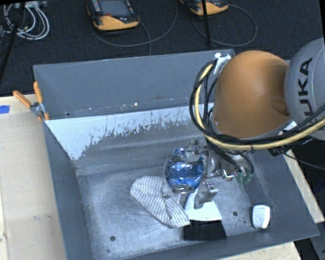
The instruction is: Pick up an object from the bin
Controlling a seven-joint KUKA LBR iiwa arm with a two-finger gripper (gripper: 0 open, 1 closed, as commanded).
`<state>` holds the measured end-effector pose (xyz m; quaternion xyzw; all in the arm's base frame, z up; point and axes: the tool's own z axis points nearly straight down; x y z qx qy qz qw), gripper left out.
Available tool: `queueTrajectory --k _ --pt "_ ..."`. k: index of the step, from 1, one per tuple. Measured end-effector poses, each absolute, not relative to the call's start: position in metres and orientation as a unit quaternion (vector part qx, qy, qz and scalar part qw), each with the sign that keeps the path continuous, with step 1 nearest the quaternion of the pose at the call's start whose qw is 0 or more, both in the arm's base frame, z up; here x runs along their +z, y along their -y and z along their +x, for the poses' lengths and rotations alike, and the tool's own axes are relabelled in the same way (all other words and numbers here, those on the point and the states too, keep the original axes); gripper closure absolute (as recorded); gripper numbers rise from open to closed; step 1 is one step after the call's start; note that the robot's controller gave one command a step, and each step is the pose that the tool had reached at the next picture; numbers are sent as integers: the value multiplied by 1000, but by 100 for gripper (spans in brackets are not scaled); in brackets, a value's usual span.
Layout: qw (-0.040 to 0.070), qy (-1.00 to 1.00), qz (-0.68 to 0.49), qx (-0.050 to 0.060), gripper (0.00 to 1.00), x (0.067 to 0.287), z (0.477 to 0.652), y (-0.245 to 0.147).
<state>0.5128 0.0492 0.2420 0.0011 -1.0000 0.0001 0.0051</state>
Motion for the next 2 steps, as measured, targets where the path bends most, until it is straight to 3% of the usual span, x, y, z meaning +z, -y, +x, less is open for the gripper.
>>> queueTrajectory --k 1,2 --pt "1 1000 0 0 0 246 514 -49" --pt "-3 1000 26 0 0 207 524 -47"
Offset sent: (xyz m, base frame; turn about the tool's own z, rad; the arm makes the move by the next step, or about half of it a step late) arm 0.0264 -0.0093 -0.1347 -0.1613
